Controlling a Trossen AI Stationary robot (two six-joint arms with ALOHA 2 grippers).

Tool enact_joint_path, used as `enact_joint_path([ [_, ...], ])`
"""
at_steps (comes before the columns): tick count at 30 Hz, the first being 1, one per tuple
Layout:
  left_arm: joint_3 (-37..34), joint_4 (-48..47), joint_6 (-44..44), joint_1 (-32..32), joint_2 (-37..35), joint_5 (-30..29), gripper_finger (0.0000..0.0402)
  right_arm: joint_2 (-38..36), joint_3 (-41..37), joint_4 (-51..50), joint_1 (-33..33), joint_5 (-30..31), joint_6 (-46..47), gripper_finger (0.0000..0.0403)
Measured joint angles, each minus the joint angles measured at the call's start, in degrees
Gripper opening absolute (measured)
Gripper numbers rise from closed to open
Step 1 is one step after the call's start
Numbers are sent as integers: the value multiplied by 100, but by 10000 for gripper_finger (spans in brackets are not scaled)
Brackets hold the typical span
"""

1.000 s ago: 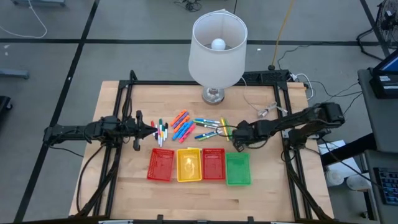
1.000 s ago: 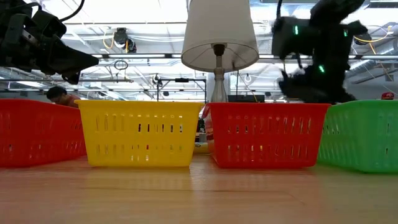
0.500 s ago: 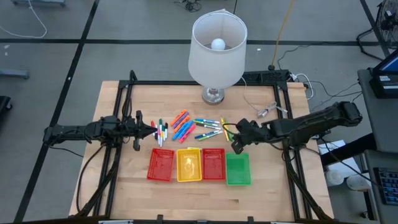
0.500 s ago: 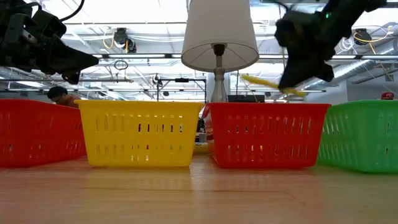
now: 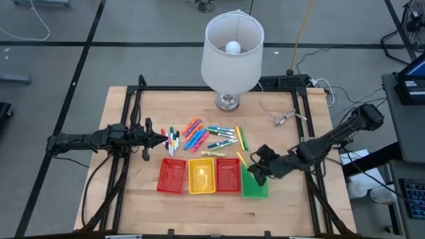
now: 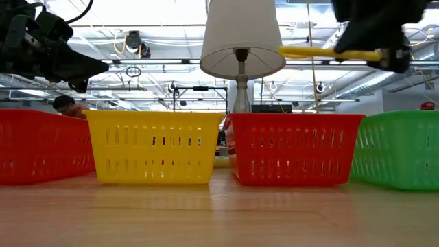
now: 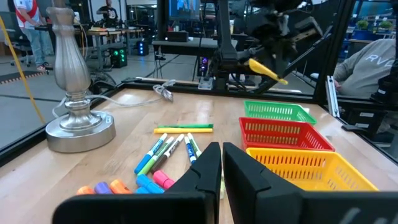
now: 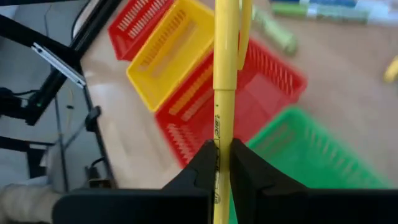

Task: Pick & Place Markers
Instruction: Put the yellow pen into the green bin

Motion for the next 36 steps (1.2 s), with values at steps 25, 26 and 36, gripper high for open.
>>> enact_joint_path([
  [25, 0, 2, 0, 1, 0, -1, 21, 682, 2, -531, 1195, -75, 2921, 13],
  [26, 0, 1, -1, 1, 0, 0, 21, 682, 2, -598, 1195, -75, 2939, 13],
  [36, 0, 1, 0, 1, 0, -1, 21, 682, 2, -744, 1193, -76, 2941, 42],
])
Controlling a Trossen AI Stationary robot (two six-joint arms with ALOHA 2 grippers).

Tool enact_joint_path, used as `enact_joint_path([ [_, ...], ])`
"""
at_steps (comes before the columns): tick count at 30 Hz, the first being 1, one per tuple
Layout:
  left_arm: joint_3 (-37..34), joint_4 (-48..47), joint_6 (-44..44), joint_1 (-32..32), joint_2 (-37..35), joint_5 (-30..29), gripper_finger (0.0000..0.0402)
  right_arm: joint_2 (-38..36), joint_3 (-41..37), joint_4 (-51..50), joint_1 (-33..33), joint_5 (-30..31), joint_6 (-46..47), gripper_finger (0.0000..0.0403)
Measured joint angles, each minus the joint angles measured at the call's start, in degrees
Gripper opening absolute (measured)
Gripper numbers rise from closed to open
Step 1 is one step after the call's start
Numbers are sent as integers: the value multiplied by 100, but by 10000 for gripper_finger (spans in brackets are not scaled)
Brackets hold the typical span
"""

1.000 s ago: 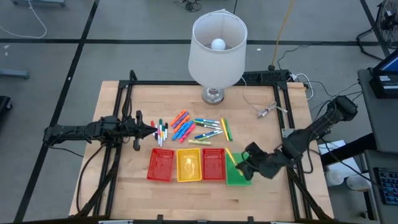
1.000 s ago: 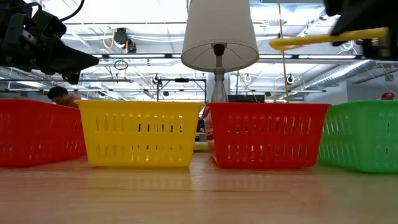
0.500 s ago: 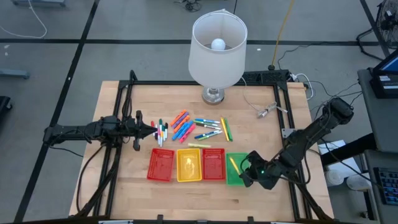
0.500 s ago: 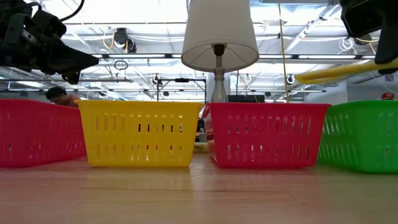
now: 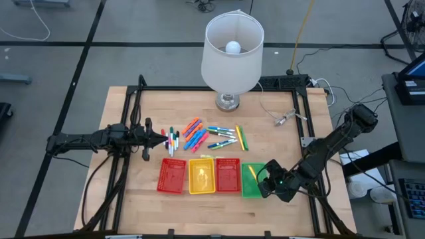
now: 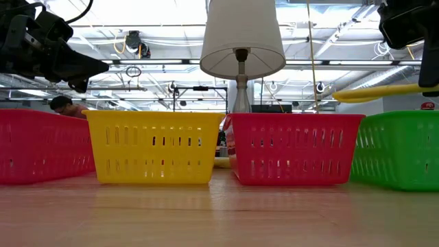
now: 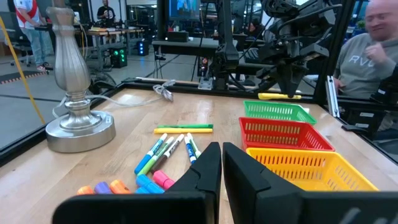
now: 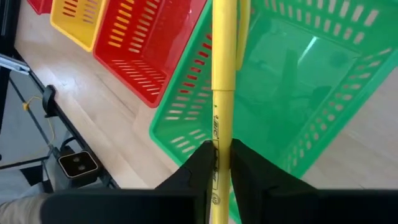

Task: Pick & Place Markers
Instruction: Put the yellow pen into the green bin, then put the green pen into the green bin

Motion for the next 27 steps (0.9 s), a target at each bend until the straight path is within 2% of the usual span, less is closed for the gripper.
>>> enact_joint_path([
  [11, 0, -1, -1, 1, 0, -1, 21, 0, -159, -21, 0, 26, 14, 57],
  [19, 0, -1, -2, 1, 0, -1, 21, 0, -359, 476, -4, 53, -38, 58],
  [22, -2, -1, 0, 0, 0, -1, 21, -2, -365, 909, -14, 311, -411, 58],
  [27, -2, 1, 0, 1, 0, -1, 21, -2, -365, 2052, -205, 624, -1809, 59],
])
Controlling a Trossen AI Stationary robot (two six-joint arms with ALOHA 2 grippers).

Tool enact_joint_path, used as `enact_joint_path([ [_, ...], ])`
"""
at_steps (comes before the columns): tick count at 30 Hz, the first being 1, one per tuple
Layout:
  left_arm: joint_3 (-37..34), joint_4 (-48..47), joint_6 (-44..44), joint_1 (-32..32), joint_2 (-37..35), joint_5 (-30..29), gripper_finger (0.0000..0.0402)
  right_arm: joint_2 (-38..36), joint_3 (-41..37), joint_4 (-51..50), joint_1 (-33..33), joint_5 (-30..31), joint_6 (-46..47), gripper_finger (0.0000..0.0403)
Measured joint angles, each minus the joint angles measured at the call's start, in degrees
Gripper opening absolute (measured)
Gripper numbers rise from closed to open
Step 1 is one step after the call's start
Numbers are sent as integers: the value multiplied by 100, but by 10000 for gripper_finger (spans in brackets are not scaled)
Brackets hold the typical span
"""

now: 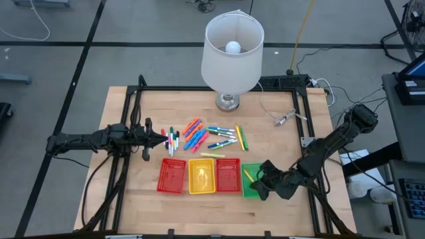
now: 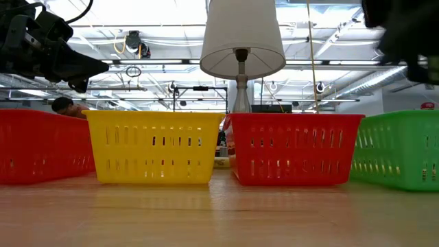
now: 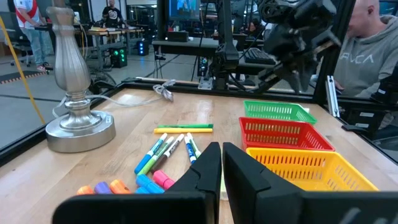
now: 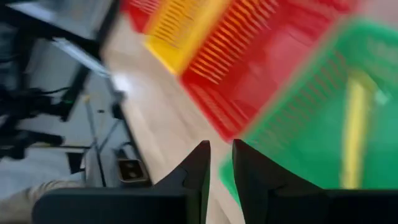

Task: Pick & Place Markers
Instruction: Put the green pen into the green bin

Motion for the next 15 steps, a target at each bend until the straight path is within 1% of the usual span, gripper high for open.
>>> enact_joint_path([
  [3, 0, -2, -1, -1, 0, 0, 21, 0, 0, 535, -189, 162, -905, 59],
  [7, 0, 0, -2, -2, 0, 0, 21, 0, 0, 972, -539, 324, -2049, 59],
  [15, -2, -2, 0, -2, 0, 0, 21, 0, 0, 1940, -1253, 338, -4697, 59],
])
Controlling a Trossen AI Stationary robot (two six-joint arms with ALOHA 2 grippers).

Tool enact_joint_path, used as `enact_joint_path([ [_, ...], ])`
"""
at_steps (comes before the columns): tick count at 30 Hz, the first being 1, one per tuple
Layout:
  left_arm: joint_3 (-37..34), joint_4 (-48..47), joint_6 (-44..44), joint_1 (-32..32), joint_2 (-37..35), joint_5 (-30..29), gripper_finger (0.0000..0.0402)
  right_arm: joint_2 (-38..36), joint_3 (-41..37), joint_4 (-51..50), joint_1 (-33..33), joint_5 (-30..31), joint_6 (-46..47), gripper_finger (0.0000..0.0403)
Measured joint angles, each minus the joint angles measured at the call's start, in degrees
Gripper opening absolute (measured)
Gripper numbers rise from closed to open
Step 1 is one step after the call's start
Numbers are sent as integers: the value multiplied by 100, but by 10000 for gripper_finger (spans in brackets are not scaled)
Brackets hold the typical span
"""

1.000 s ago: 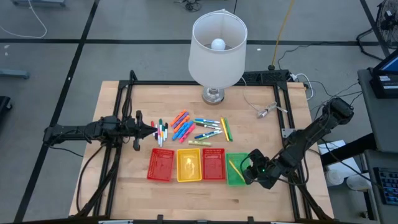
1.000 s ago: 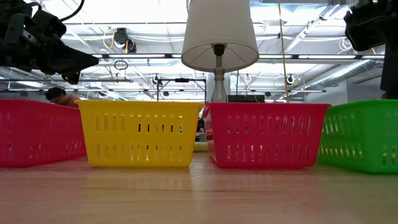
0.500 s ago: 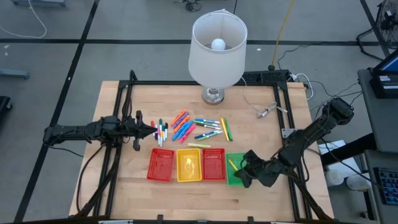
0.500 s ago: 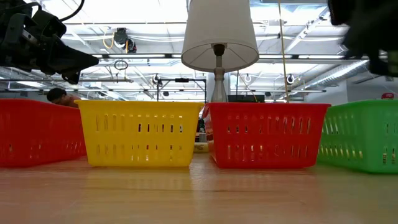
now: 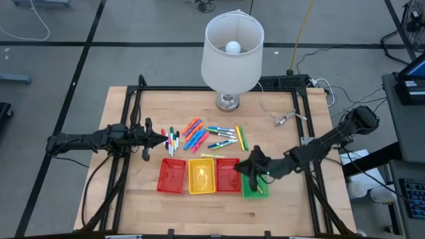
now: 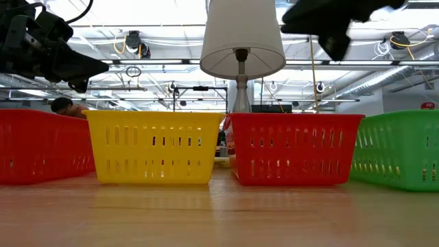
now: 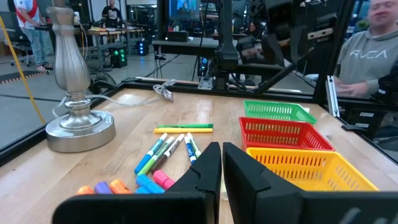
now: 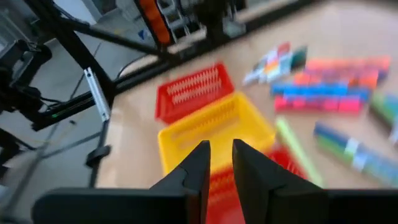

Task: Pick & Place Markers
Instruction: Put the green pen into the green bin

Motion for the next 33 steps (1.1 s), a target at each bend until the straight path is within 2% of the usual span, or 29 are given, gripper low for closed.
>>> enact_joint_path([
  [6, 0, 2, -2, 1, 0, 0, 21, 0, 0, 627, -354, 2, -1612, 59],
  [12, 0, 1, 0, 1, 0, 0, 21, 0, 0, 822, -672, -26, -2320, 59],
  [23, 0, 0, 0, 0, 1, 0, 21, 0, 0, 833, -1102, -34, -2507, 59],
  [33, 0, 0, 0, 1, 0, 0, 21, 0, 0, 826, -1233, -52, -2509, 59],
])
